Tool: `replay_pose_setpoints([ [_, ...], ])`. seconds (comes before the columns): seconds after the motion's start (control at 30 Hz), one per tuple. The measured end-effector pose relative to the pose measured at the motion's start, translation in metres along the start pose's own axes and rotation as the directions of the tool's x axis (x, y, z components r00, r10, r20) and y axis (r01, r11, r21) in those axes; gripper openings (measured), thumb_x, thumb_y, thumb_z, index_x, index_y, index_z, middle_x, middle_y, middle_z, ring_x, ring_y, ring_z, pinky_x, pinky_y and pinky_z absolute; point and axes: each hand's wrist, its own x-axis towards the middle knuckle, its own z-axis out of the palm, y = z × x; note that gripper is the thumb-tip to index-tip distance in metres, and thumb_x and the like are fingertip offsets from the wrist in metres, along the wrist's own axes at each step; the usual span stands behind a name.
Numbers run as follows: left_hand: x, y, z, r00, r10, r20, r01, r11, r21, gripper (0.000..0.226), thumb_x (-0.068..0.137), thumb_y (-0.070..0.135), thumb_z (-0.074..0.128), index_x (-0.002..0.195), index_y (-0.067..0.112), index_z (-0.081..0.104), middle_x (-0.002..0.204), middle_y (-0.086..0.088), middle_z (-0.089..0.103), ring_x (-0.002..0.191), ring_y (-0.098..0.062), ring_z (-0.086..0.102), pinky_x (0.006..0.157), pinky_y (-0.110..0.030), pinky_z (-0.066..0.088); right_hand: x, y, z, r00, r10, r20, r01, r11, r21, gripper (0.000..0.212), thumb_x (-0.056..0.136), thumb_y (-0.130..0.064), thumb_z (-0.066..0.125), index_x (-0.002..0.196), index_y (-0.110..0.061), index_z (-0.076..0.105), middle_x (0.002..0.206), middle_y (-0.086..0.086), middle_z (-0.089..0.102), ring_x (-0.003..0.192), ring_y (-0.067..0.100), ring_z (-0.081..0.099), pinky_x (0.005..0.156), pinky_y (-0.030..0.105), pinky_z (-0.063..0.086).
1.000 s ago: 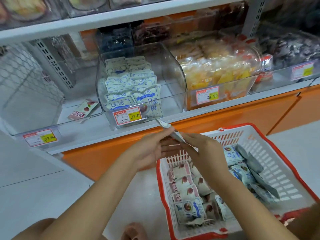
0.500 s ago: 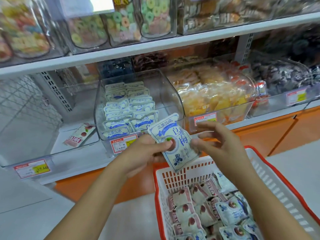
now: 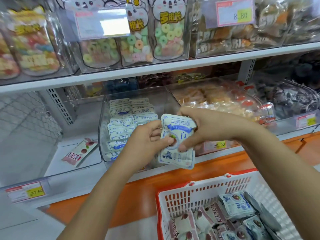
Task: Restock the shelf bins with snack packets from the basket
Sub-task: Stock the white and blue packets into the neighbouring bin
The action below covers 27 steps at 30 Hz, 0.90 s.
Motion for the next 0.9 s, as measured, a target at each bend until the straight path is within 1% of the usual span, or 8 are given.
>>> replay_pose_setpoints([
  [0.07, 0.007, -0.004, -0.007, 0.995, 0.019, -0.097, -0.017, 1.000, 0.024, 0.037, 0.084, 0.013, 0.069, 0.120, 0.018, 0.060, 0.094, 0.004, 0.072, 0.087, -0.010, 0.069, 0.073, -0.026, 0.055, 0.009, -0.007, 0.001, 1.000, -0.002, -0.028, 0.002, 1.000, -0.015, 0.035, 0.072, -0.015, 0.082, 0.097, -0.015, 0.058, 0.085, 0.003, 0.068, 0.067, 0.015, 0.067, 0.060, 0.033, 0.058],
  [0.13, 0.013, -0.012, -0.014, 0.967, 0.115, -0.226, -0.045, 0.956, 0.291, 0.048, 0.087, 0.027, 0.066, 0.133, 0.028, 0.051, 0.115, 0.013, 0.065, 0.104, -0.004, 0.062, 0.089, -0.024, 0.049, 0.024, -0.011, -0.001, 0.967, 0.020, -0.255, -0.020, 1.000, 0.003, 0.028, 0.074, -0.016, 0.080, 0.095, -0.012, 0.062, 0.083, 0.005, 0.070, 0.066, 0.018, 0.068, 0.060, 0.038, 0.059],
  [0.2, 0.016, -0.020, -0.018, 0.955, 0.183, -0.233, -0.015, 0.815, 0.579, 0.052, 0.093, 0.036, 0.056, 0.142, 0.029, 0.040, 0.137, 0.011, 0.052, 0.120, -0.012, 0.052, 0.101, -0.027, 0.040, 0.045, -0.011, -0.006, 0.840, 0.039, -0.542, -0.084, 0.995, -0.058, 0.026, 0.076, -0.021, 0.075, 0.093, -0.009, 0.061, 0.090, 0.008, 0.069, 0.079, 0.026, 0.068, 0.070, 0.042, 0.058],
  [0.27, 0.018, -0.030, -0.017, 0.975, 0.148, -0.167, 0.007, 0.727, 0.687, 0.048, 0.097, 0.036, 0.048, 0.142, 0.023, 0.041, 0.144, 0.002, 0.046, 0.132, -0.017, 0.041, 0.108, -0.032, 0.034, 0.070, -0.014, -0.004, 0.742, 0.027, -0.670, -0.241, 0.943, -0.228, 0.027, 0.082, -0.024, 0.067, 0.100, -0.006, 0.057, 0.102, 0.013, 0.065, 0.094, 0.033, 0.063, 0.074, 0.033, 0.050],
  [0.43, 0.020, -0.048, -0.017, 0.993, 0.104, -0.051, -0.007, 0.496, 0.868, 0.043, 0.100, 0.039, 0.034, 0.131, 0.017, 0.054, 0.136, 0.000, 0.054, 0.126, -0.019, 0.045, 0.102, -0.032, 0.036, 0.137, -0.013, 0.008, 0.800, 0.048, -0.598, -0.392, 0.796, -0.460, 0.032, 0.096, -0.012, 0.047, 0.126, -0.002, 0.053, 0.122, 0.019, 0.059, 0.112, 0.035, 0.058, 0.082, 0.035, 0.046],
  [0.6, 0.018, -0.057, -0.030, 0.994, 0.109, -0.014, -0.041, 0.488, 0.872, 0.042, 0.101, 0.039, 0.035, 0.140, 0.027, 0.046, 0.150, 0.013, 0.036, 0.138, -0.008, 0.030, 0.111, -0.021, 0.018, 0.196, -0.007, -0.004, 0.851, 0.166, -0.499, -0.431, 0.763, -0.481, 0.036, 0.101, -0.019, 0.042, 0.129, 0.001, 0.050, 0.134, 0.018, 0.052, 0.121, 0.031, 0.052, 0.091, 0.034, 0.044],
  [0.8, 0.015, -0.059, -0.035, 0.991, 0.137, -0.013, -0.057, 0.499, 0.865, 0.039, 0.101, 0.037, 0.037, 0.135, 0.027, 0.051, 0.149, 0.014, 0.037, 0.137, -0.008, 0.033, 0.108, -0.023, 0.026, 0.226, 0.006, -0.012, 0.925, 0.148, -0.349, -0.332, 0.761, -0.558, 0.027, 0.093, -0.009, 0.056, 0.114, 0.006, 0.059, 0.105, 0.014, 0.062, 0.086, 0.025, 0.054, 0.057, 0.026, 0.040],
  [0.9, 0.017, -0.063, -0.035, 0.987, 0.162, -0.014, -0.071, 0.509, 0.858, 0.039, 0.101, 0.037, 0.035, 0.137, 0.028, 0.049, 0.149, 0.016, 0.036, 0.137, -0.006, 0.032, 0.108, -0.020, 0.025, 0.236, 0.015, -0.011, 0.933, 0.081, -0.352, -0.289, 0.750, -0.595, 0.014, 0.088, 0.003, 0.052, 0.097, 0.000, 0.063, 0.091, 0.014, 0.060, 0.093, 0.029, 0.061, 0.068, 0.027, 0.038],
])
